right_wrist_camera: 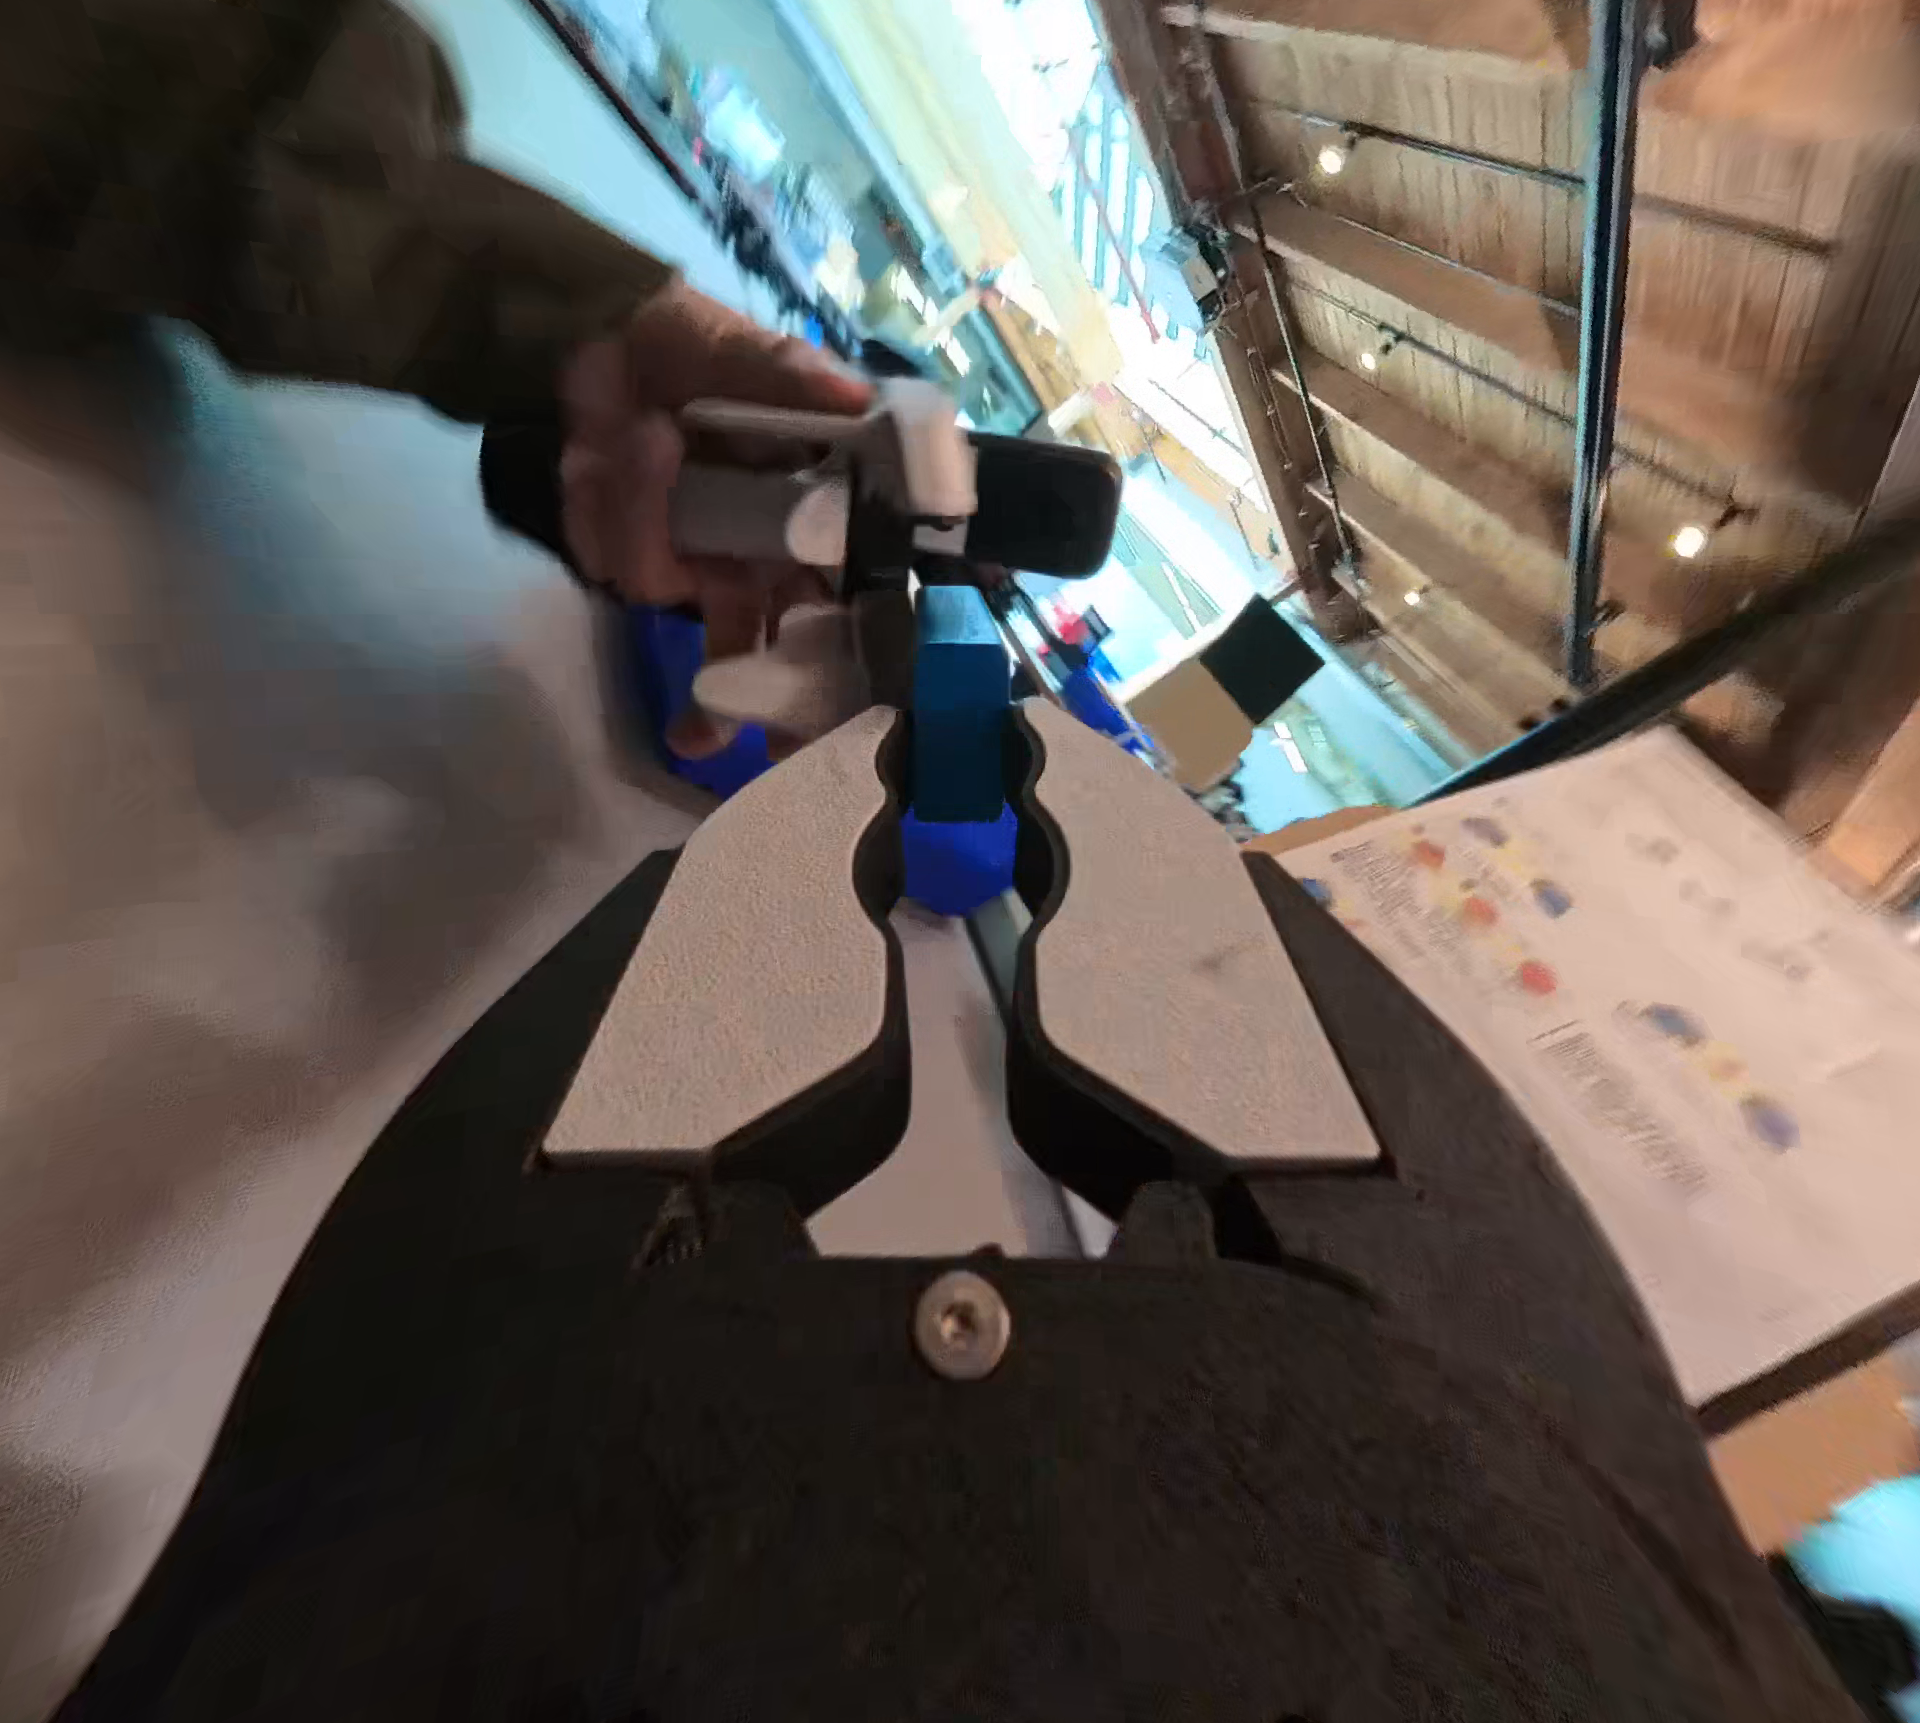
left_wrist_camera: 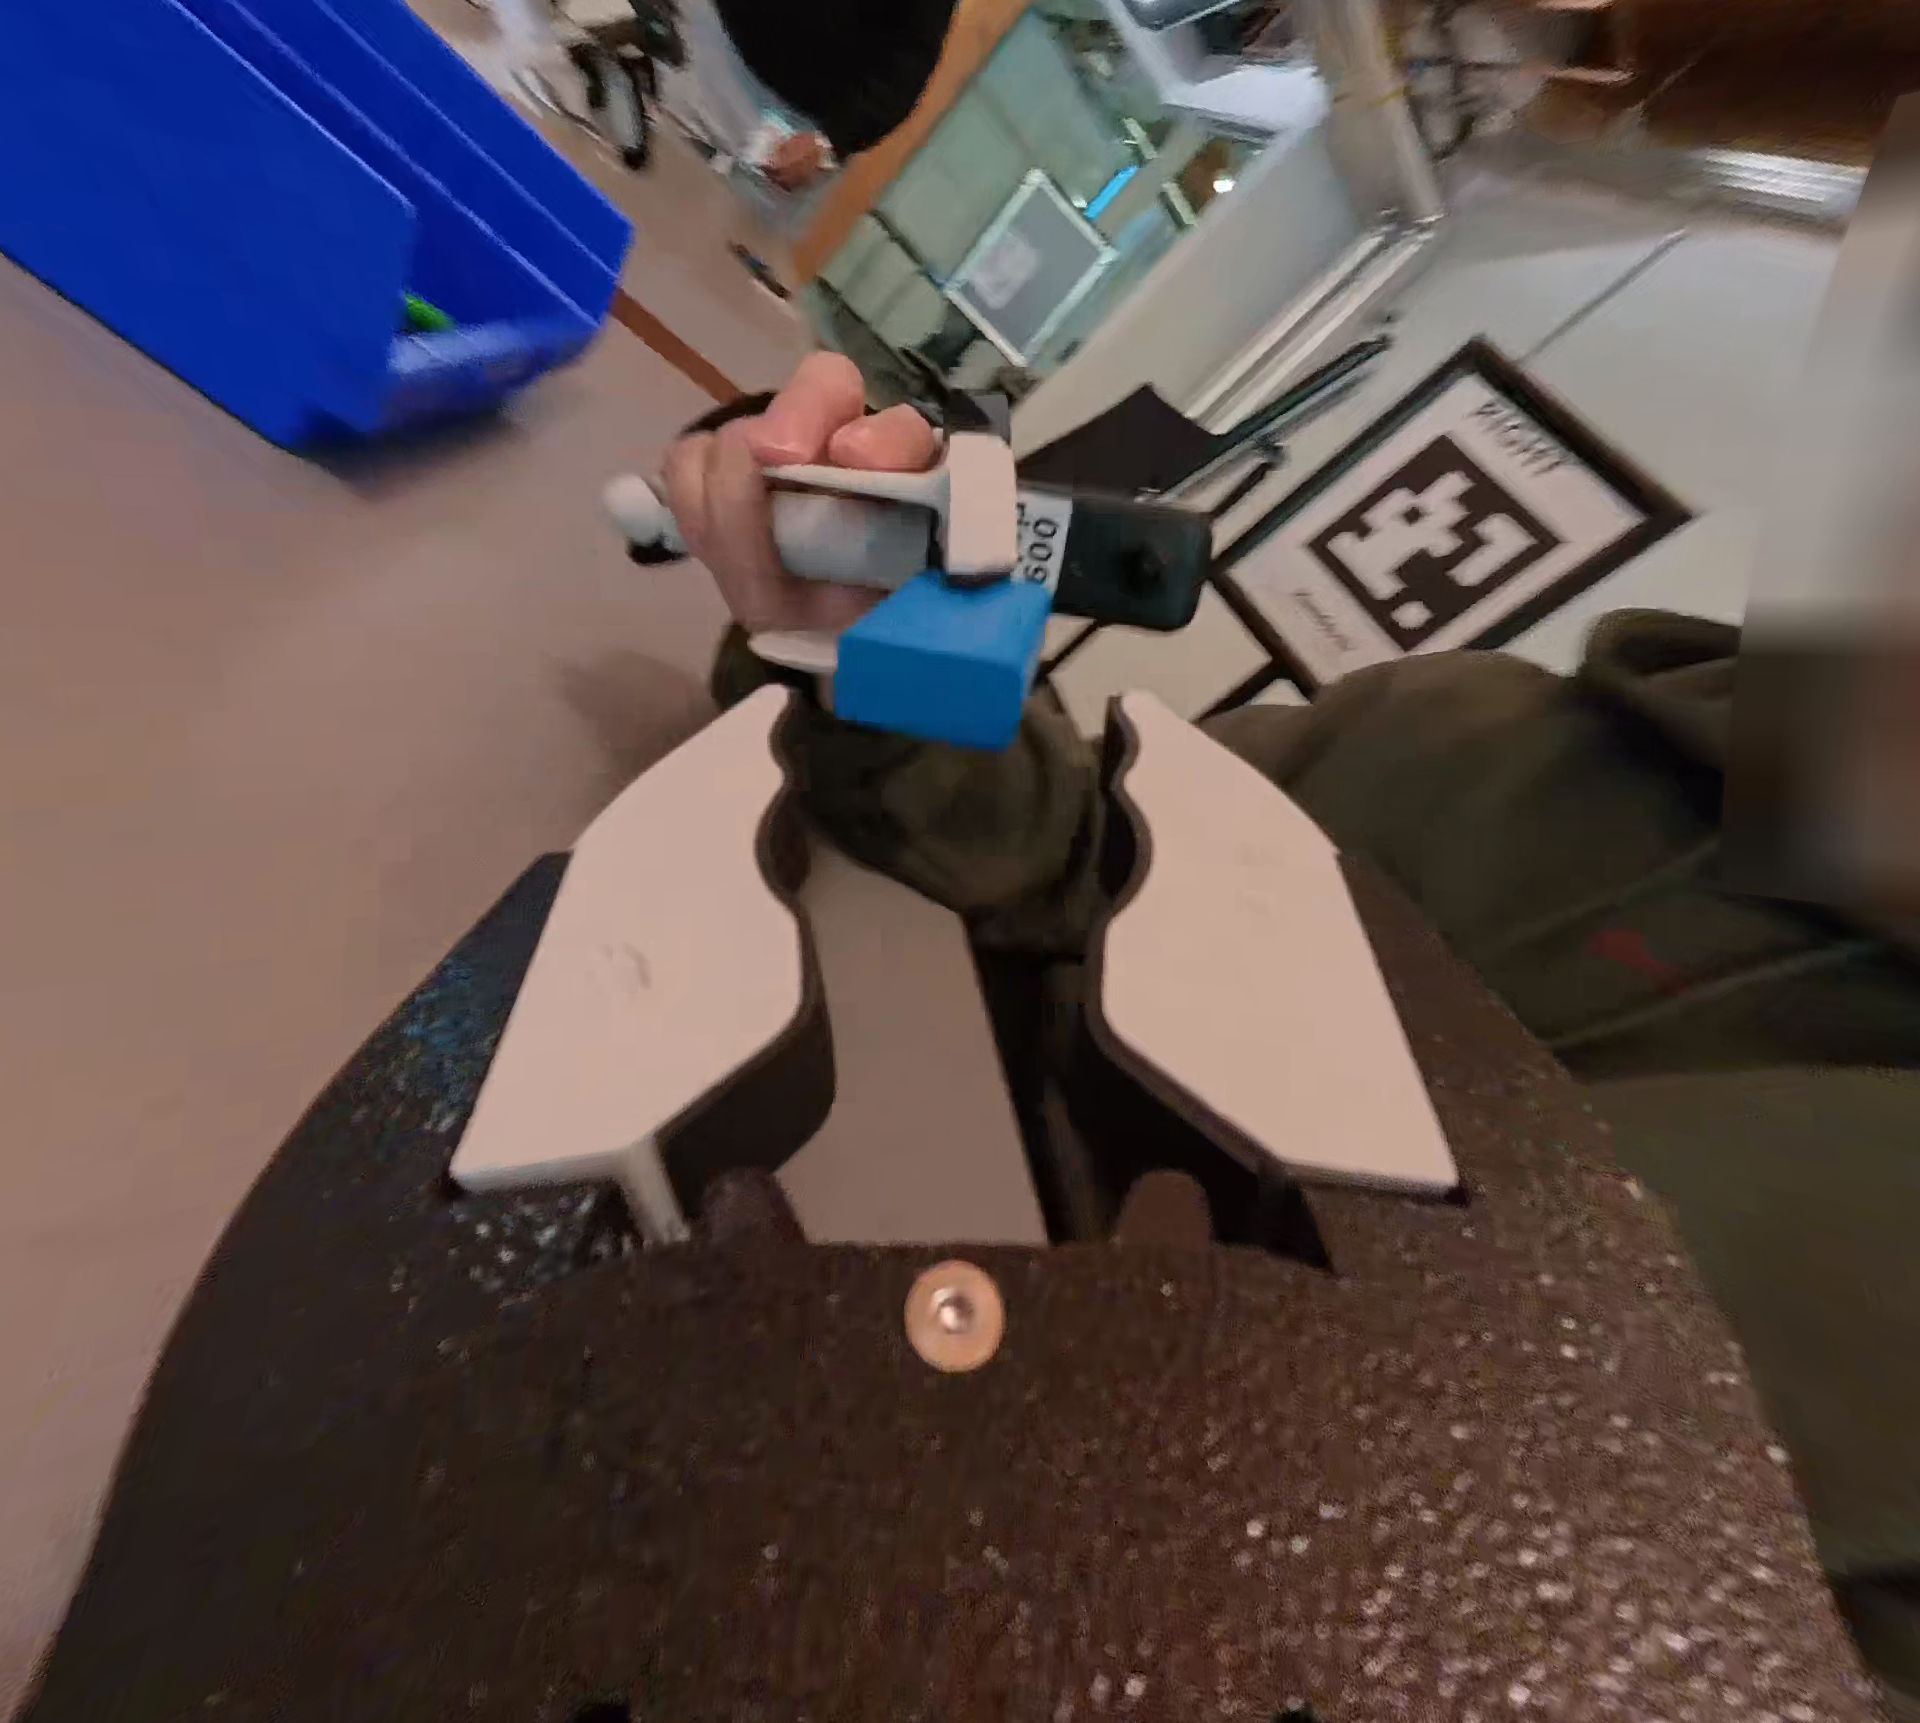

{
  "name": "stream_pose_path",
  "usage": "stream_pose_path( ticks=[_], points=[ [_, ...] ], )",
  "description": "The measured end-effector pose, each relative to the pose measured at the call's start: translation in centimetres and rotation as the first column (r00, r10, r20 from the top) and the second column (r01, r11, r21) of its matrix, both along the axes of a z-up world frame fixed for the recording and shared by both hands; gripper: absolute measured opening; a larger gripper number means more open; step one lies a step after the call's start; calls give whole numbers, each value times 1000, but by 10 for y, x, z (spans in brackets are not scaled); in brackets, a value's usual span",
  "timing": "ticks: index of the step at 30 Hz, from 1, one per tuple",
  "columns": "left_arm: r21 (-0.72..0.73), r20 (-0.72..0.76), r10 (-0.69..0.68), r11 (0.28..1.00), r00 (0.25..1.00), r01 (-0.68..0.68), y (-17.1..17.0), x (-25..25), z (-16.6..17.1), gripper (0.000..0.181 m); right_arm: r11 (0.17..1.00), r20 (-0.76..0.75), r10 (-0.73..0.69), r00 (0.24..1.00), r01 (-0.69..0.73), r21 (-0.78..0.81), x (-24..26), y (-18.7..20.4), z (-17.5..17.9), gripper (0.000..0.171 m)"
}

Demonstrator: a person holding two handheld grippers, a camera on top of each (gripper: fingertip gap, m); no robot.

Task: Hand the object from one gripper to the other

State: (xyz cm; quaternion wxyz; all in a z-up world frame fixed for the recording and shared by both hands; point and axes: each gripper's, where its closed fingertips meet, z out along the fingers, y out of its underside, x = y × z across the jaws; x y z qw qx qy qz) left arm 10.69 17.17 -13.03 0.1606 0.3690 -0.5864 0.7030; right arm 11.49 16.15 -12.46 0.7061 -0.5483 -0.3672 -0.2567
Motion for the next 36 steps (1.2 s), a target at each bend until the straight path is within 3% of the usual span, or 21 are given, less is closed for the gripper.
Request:
stream_pose_path(
  ticks=[2, 4, 11, 13, 16, 18, 21, 24, 27, 30, 32, 36],
  points=[
    [2, -39, -49, 999, 998, 49, -2, -6, -6, 57, 998, 169, -56, 984, 61, -20, -6, 4, -10, 16],
    [67, -46, -85, 994, 995, 88, -4, -13, -17, 57, 998, 220, -66, 973, 69, -5, -11, 7, -12, 16],
    [66, -3, -145, 987, 989, 145, -6, -22, -18, 51, 1000, 209, 11, 978, -10, -3, -31, 8, -12, 16],
    [50, 29, -171, 984, 985, 169, -6, -26, -15, 37, 1000, 205, 4, 979, -2, -10, -31, 11, -14, 16],
    [94, 98, -132, 988, 986, 123, -5, -22, -16, 36, 999, 152, 6, 988, 0, -35, -27, 12, -17, 16],
    [125, 131, -106, 988, 986, 90, -3, -18, -17, 36, 998, 64, 35, 997, -31, -61, -27, 13, -18, 25],
    [233, 205, -37, 972, 978, -12, 4, -8, -27, 36, 991, -218, 96, 971, -112, -66, -22, 13, -8, 48],
    [296, 360, 36, 943, 932, -151, 15, 2, -26, 36, 982, -520, 94, 849, -165, -91, -5, 16, -1, 62],
    [307, 506, 56, 921, 861, -240, 17, 4, -15, 36, 965, -717, 111, 689, -246, -87, 5, 17, 2, 63],
    [275, 590, 65, 921, 805, -276, 15, 3, -3, 35, 941, -789, 129, 601, -325, -93, 1, 18, 0, 54],
    [283, 598, 63, 916, 799, -284, 14, 4, -3, 35, 935, -776, 150, 613, -342, -90, -5, 18, 0, 36],
    [289, 588, 77, 910, 805, -298, 15, 7, -6, 35, 952, -740, 104, 664, -281, -119, -3, 22, -5, 34]
  ],
)
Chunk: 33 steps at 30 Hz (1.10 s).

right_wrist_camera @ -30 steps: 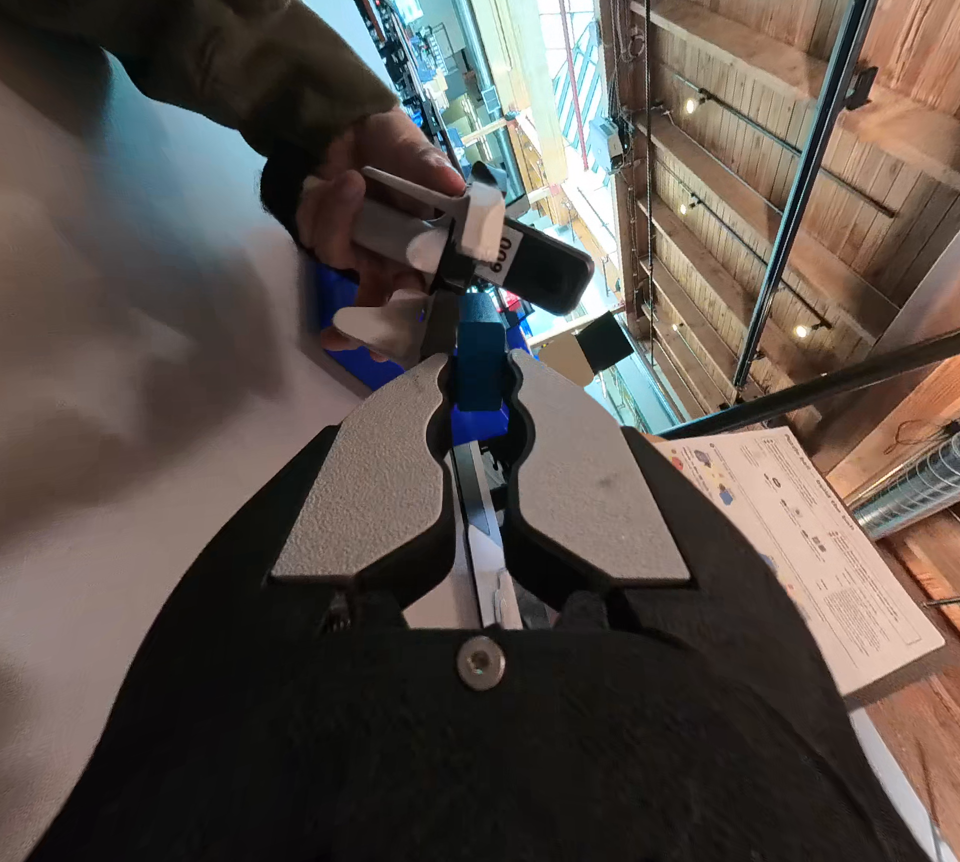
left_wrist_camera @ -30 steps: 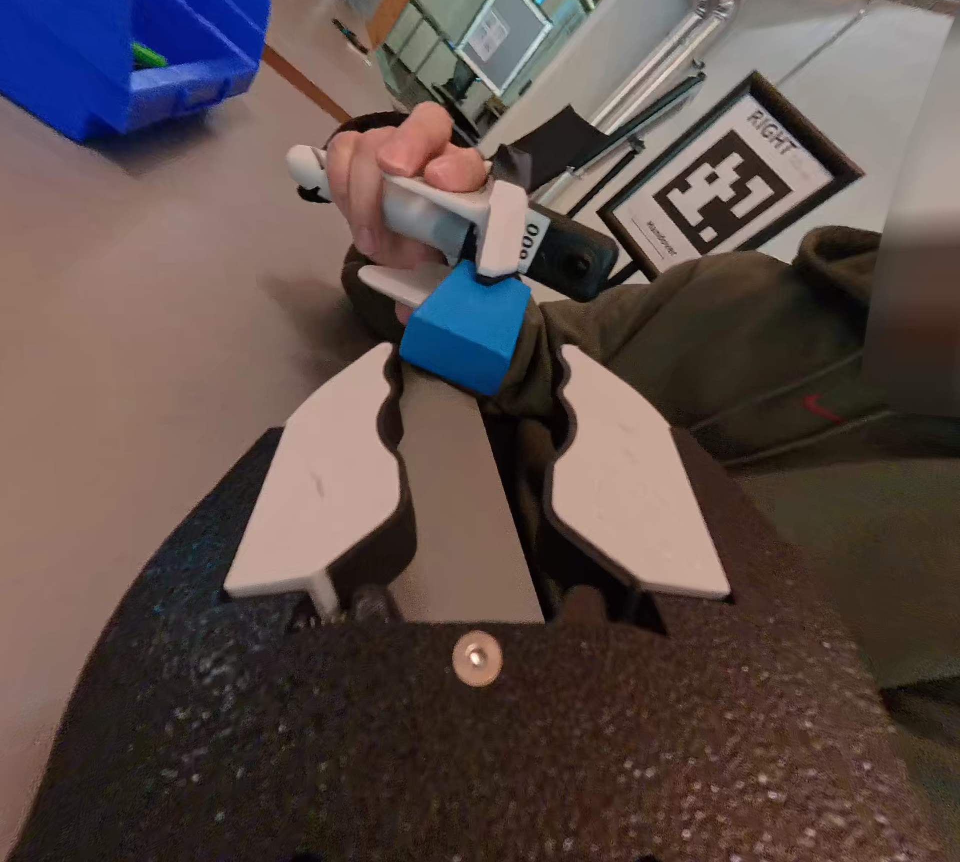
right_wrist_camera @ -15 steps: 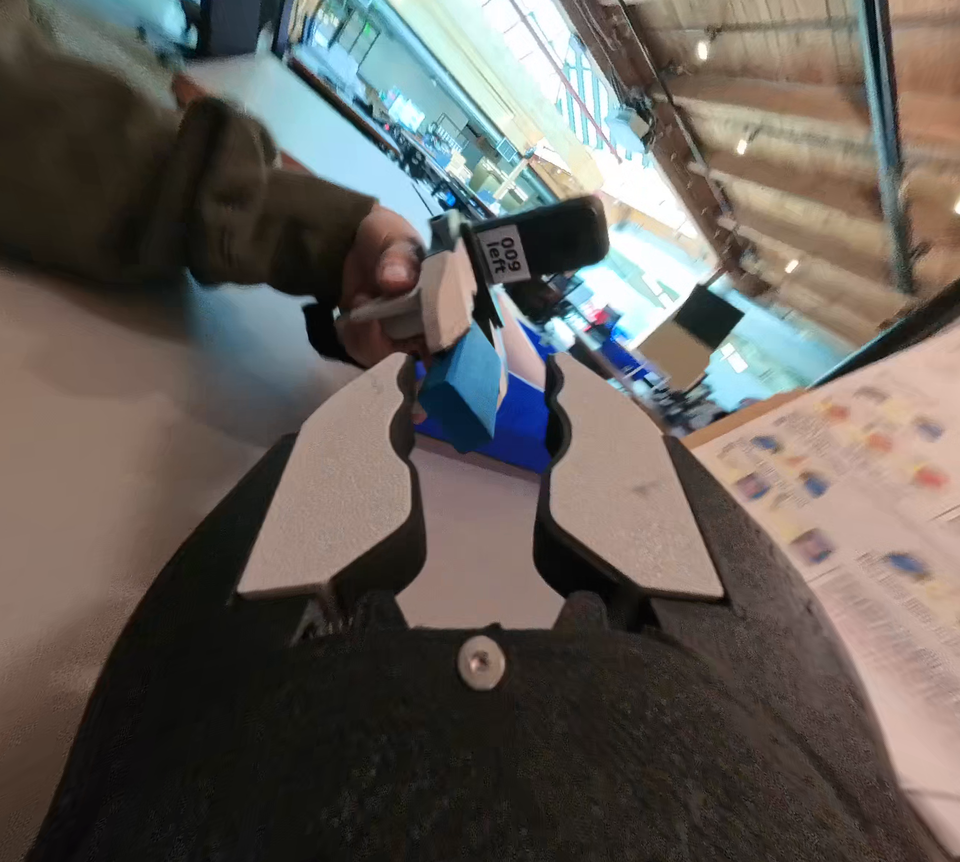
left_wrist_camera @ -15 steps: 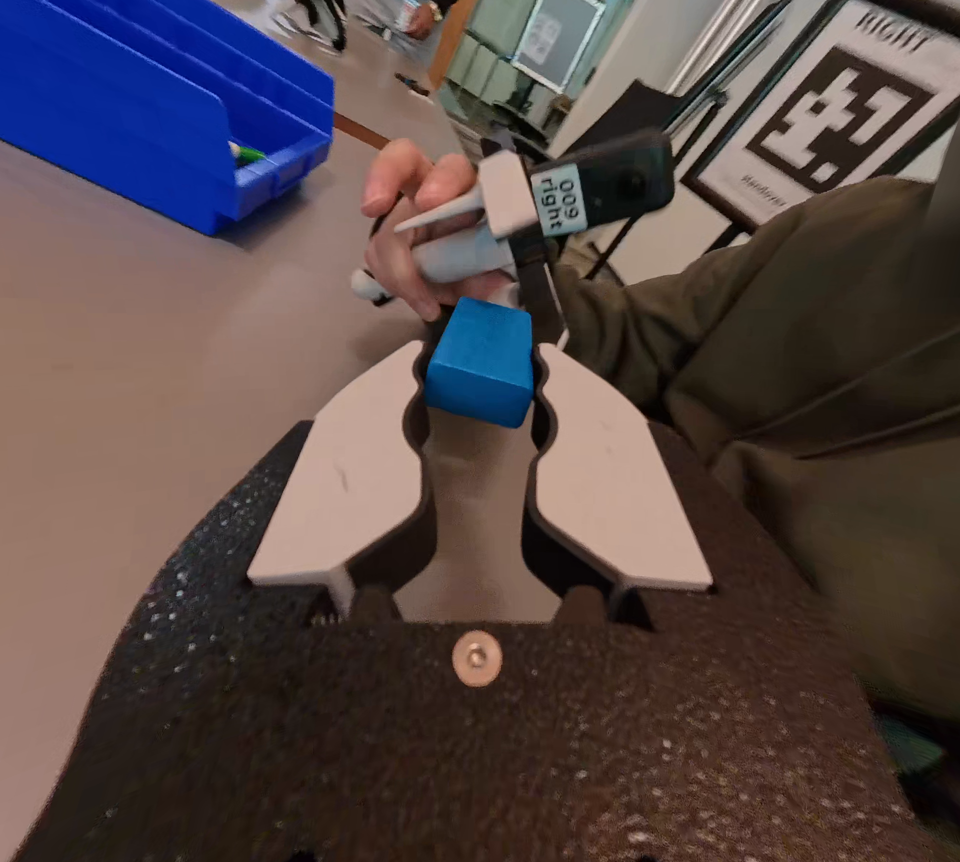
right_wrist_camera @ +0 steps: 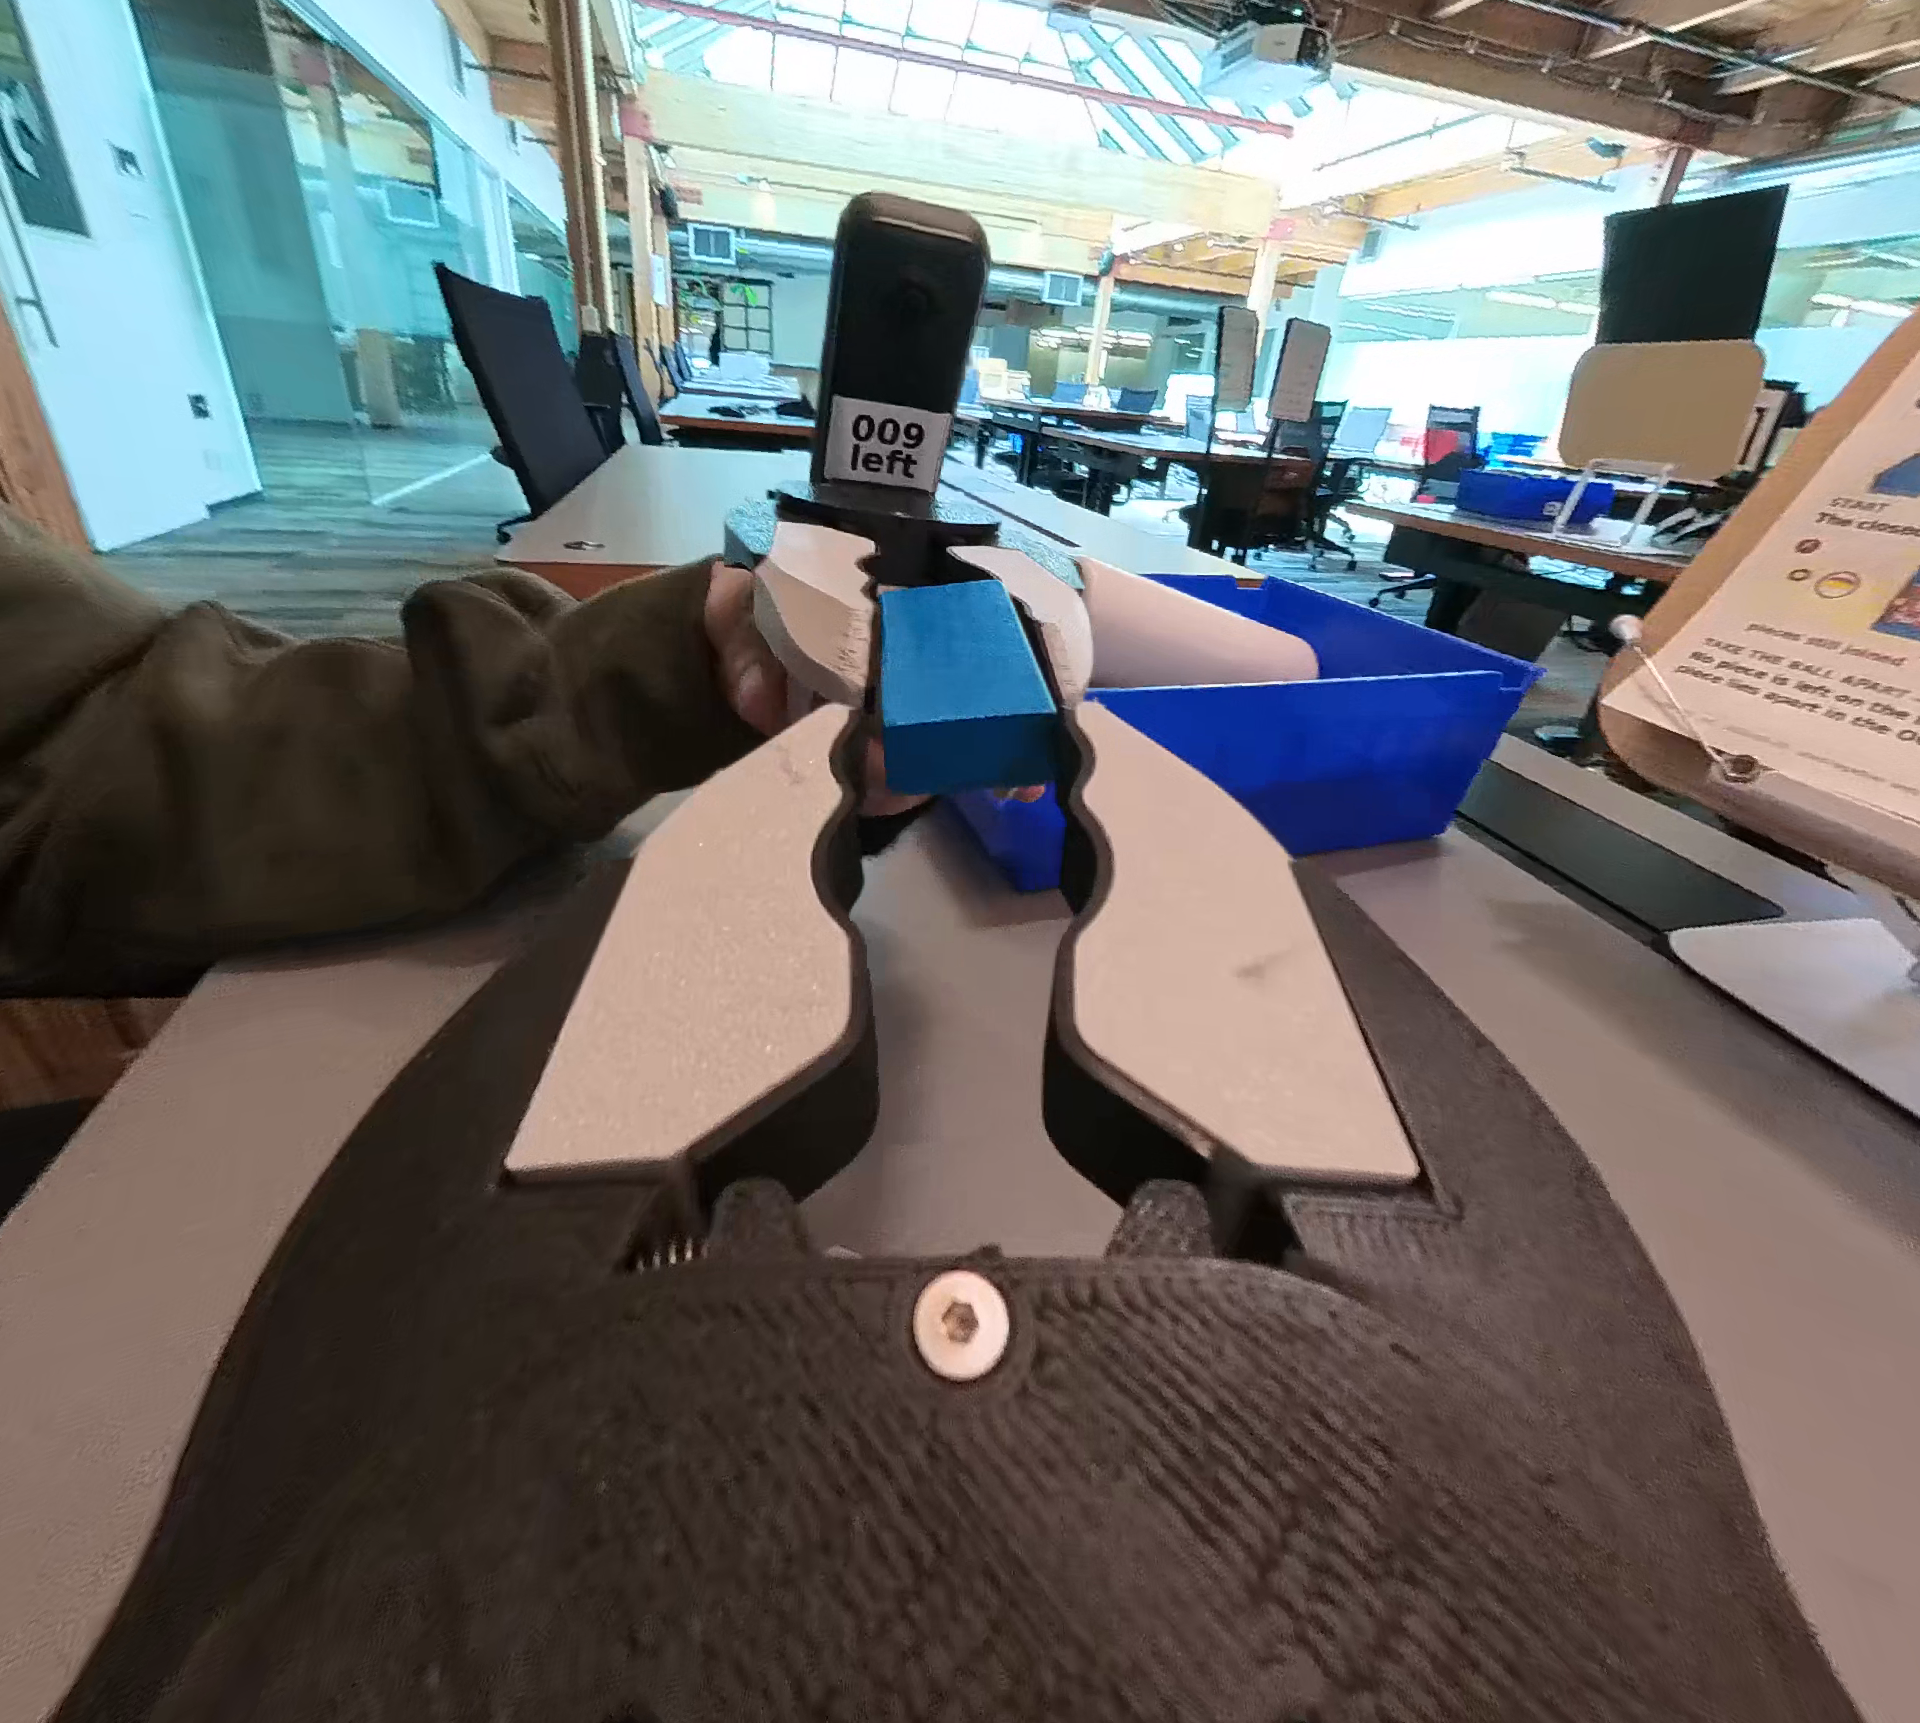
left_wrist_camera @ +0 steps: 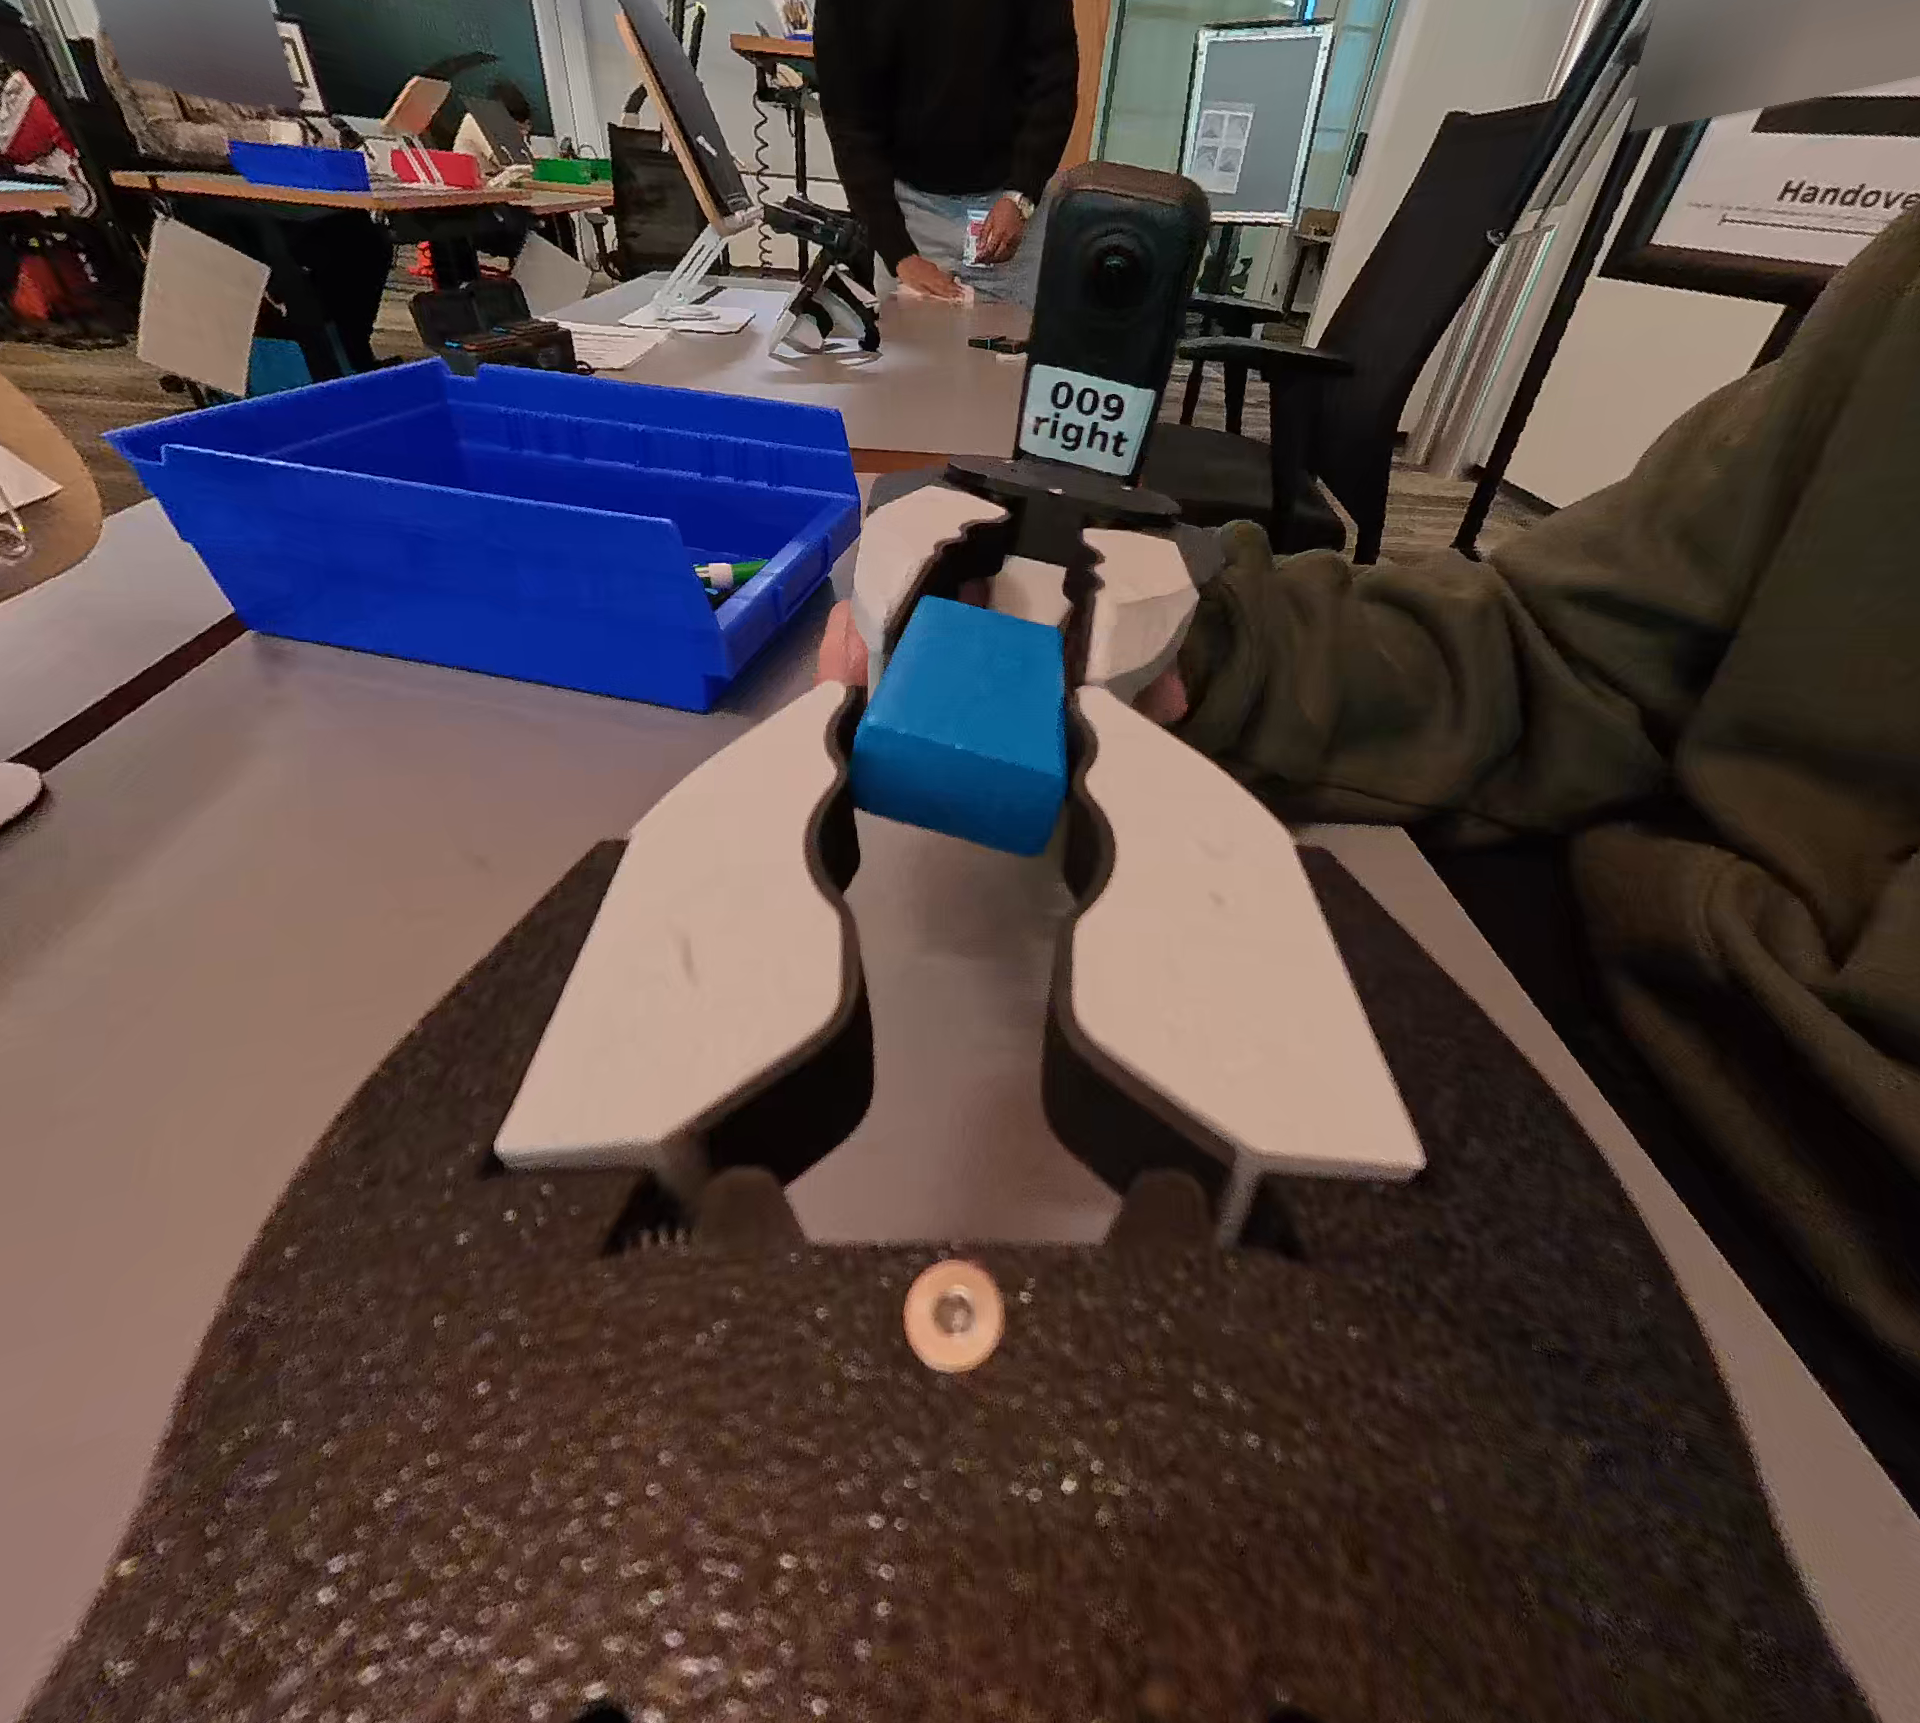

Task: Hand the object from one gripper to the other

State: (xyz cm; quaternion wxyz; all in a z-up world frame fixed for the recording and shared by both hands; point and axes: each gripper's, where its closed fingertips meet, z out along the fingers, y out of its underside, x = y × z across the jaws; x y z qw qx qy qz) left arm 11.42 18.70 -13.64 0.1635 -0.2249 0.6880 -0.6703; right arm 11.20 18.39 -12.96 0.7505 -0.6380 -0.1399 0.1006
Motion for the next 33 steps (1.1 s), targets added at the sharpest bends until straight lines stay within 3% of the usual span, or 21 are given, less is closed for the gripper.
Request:
stream_pose_path(
  ticks=[7, 10, 12, 14, 16, 20, 26, 30, 33],
  points=[
    [-25, -51, 50, 998, 997, -51, 1, 8, 0, 38, 998, 24, -62, 998, 61, 19, 13, -2, 7, 31],
    [45, -27, 129, 991, 991, -128, 9, 16, -7, 46, 961, 8, -262, 965, 261, 91, 51, -15, 24, 31],
    [63, -13, 167, 984, 986, -166, 14, 19, -7, 45, 891, -3, -436, 900, 432, 142, 88, -37, 37, 31],
    [37, -14, 164, 986, 986, -163, 14, 18, -3, 40, 759, -1, -641, 767, 634, 148, 134, -68, 44, 31],
    [27, -34, 162, 987, 986, -161, 15, 18, -4, 36, 555, 46, -831, 555, 820, 140, 184, -111, 44, 31],
    [31, -54, 187, 982, 981, -185, 20, 21, -8, 31, 231, 210, -953, 218, 972, 36, 259, -182, 22, 35],
    [12, -59, 180, 984, 982, -179, 20, 21, -7, 26, -45, 578, -815, 46, 989, -142, 319, -216, -40, 32],
    [6, -78, 178, 984, 981, -179, 20, 23, -10, 25, -166, 874, -486, 5, 981, -98, 336, -221, -72, 32],
    [4, -90, 169, 986, 982, -169, 18, 23, -12, 24, -162, 968, -251, -28, 987, -13, 342, -216, -82, 32]
  ],
)
